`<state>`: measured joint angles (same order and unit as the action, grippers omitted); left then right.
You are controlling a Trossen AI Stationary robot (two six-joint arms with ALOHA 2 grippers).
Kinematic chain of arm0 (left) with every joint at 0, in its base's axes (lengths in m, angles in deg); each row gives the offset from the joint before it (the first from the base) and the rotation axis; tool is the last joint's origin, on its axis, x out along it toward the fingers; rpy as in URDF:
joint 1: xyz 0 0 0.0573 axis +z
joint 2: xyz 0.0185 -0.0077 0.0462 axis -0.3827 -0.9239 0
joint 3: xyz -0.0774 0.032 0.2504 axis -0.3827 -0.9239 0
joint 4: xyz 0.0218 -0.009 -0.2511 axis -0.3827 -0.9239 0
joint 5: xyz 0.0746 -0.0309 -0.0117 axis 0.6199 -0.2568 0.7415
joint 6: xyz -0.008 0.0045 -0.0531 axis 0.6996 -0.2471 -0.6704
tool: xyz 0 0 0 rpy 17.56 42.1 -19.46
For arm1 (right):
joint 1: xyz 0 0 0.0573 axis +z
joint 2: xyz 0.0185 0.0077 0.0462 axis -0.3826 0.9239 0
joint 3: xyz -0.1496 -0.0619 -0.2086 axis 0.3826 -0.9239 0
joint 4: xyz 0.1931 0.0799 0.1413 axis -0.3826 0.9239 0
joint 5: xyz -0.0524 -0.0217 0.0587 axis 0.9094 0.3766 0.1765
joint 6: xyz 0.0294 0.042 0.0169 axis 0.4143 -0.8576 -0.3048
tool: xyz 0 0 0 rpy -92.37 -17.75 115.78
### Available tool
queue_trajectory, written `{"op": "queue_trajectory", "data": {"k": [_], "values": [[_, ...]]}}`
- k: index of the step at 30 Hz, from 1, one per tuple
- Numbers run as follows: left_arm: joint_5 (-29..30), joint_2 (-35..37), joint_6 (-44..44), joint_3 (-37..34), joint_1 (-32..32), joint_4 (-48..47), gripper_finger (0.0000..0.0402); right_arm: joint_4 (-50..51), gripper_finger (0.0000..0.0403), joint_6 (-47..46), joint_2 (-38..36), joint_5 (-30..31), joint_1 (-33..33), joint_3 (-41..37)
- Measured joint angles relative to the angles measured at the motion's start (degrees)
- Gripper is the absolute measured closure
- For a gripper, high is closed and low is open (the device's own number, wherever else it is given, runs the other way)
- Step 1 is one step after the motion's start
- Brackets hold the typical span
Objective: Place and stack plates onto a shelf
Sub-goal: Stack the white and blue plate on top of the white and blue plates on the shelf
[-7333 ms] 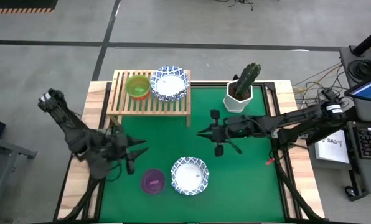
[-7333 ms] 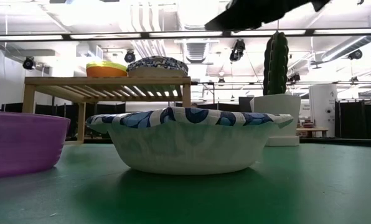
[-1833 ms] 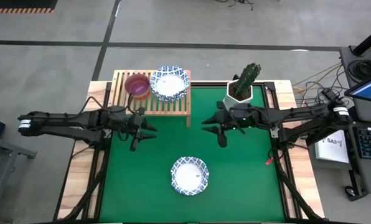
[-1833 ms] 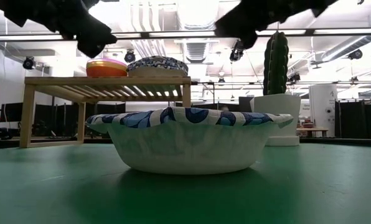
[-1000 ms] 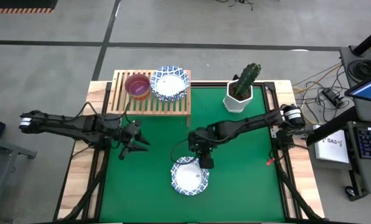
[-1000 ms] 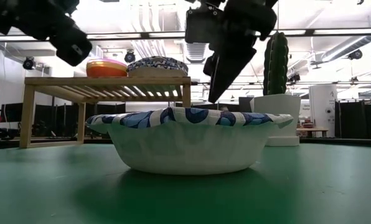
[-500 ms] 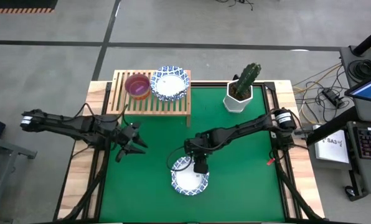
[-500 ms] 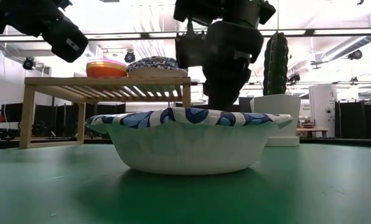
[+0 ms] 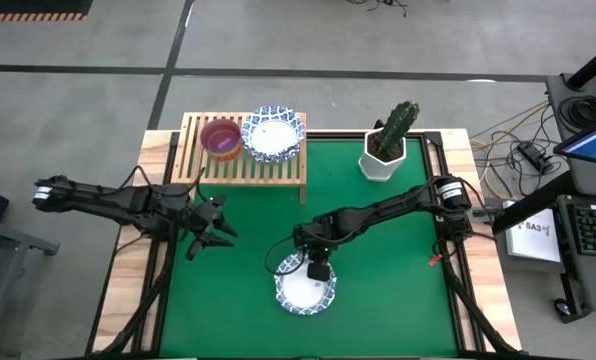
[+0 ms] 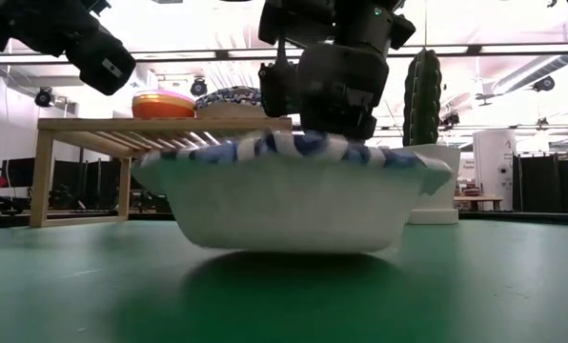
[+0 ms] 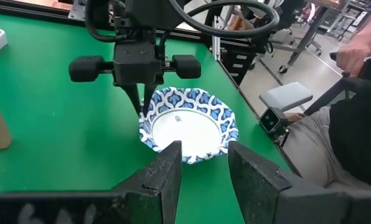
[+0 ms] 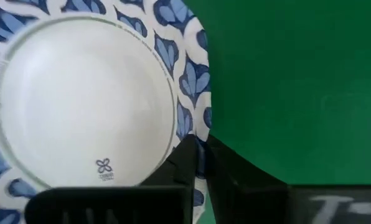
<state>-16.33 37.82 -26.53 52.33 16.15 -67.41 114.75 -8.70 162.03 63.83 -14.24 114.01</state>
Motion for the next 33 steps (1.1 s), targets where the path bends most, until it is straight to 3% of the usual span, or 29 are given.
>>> {"op": "queue_trajectory", "data": {"k": [10,16,26,33], "values": [[0.1,0.0,0.0,0.0,0.0,0.2,0.0288,-1.0,0.0394,-0.3,-3.3,-4.2,-0.5,0.0],[0.1,0.0,0.0,0.0,0.0,0.7,0.0288,-4.2,0.0394,-1.8,-5.6,-13.3,-2.1,2.5],[0.2,0.0,0.0,0.0,0.0,1.3,0.0288,-4.1,0.0394,0.4,-5.8,-14.2,-5.6,19.8],[0.2,0.0,0.0,0.0,0.0,1.4,0.0288,2.1,0.0394,1.2,-5.9,-7.6,-13.0,33.4]]}}
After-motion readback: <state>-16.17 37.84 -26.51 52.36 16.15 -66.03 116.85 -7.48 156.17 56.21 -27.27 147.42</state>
